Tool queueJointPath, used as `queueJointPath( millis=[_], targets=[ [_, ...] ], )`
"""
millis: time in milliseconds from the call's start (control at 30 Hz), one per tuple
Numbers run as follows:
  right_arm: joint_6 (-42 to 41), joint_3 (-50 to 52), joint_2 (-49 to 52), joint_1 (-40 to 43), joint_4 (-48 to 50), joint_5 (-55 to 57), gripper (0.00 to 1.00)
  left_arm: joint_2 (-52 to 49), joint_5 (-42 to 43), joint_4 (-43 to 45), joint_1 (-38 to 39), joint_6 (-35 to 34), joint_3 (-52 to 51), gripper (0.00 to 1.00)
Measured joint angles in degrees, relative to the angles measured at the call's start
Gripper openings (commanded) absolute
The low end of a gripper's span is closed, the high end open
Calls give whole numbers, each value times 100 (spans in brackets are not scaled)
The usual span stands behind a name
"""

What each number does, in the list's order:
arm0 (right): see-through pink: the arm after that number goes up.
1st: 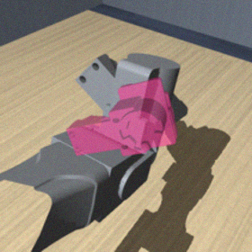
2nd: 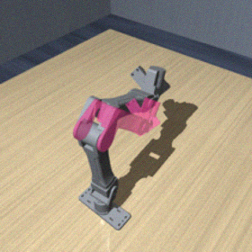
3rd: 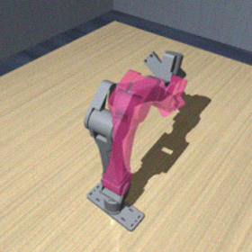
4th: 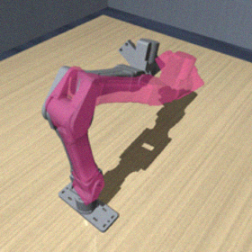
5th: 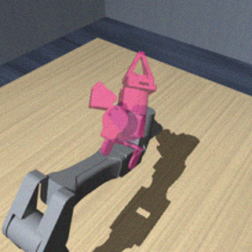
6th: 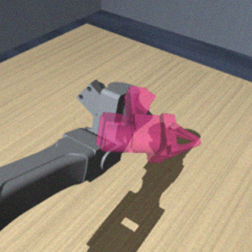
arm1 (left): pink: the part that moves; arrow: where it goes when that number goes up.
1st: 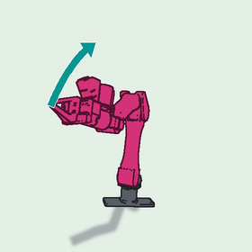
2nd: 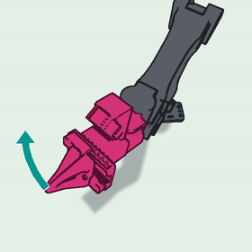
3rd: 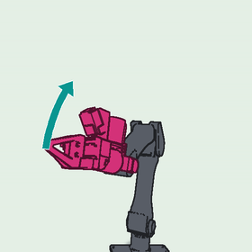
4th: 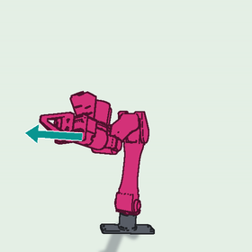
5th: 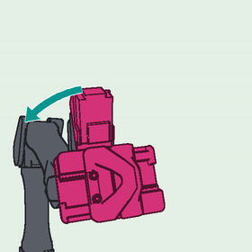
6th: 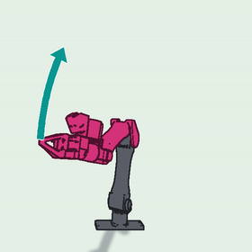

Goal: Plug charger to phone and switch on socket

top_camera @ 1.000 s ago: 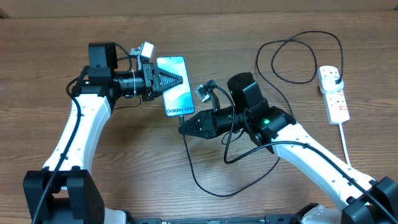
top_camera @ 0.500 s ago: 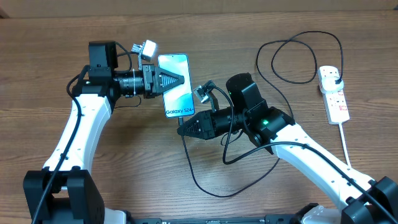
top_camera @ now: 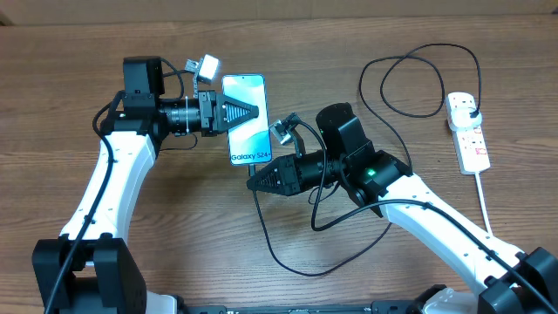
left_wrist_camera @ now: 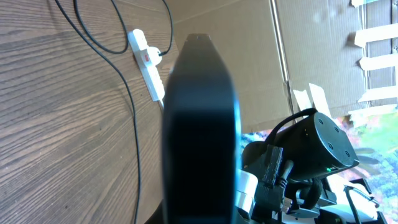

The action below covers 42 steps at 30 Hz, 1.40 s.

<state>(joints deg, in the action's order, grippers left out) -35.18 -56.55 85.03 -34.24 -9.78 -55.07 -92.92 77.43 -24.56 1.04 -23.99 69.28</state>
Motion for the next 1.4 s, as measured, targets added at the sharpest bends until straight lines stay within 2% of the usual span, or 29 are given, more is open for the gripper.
queueJointPath(
  millis=[100,133,167,200,233,467,767,933,1000,1133,1333,1400],
  targets=[
    [-17,0,0,7,28,0,4,0,0,0,0,0,9,4],
    [-26,0,0,17,33,-2,8,0,0,4,0,0,11,4],
    [-61,0,0,39,33,-20,44,0,-2,15,0,2,15,4],
    [-94,0,0,63,70,-13,90,0,-2,17,0,11,20,4],
    [-103,-7,0,131,166,-11,100,0,-31,-22,9,57,15,4],
    [-109,-20,-11,743,334,90,100,0,46,-109,92,122,-15,4],
    [-107,-20,-11,763,667,-138,98,0,221,-111,114,155,-26,4],
    [-168,-35,-11,763,1285,-603,81,0,525,-109,125,157,-26,4],
    [-223,-35,-11,763,1399,-695,64,0,616,-111,125,164,-26,4],
    [-317,-46,-11,763,1425,-772,39,0,785,-107,157,153,-26,4],
    [-424,-44,-9,793,1405,-793,39,0,920,46,199,149,-26,4],
    [-424,-44,-9,791,1403,-789,36,0,920,48,199,149,-26,4]
  ],
)
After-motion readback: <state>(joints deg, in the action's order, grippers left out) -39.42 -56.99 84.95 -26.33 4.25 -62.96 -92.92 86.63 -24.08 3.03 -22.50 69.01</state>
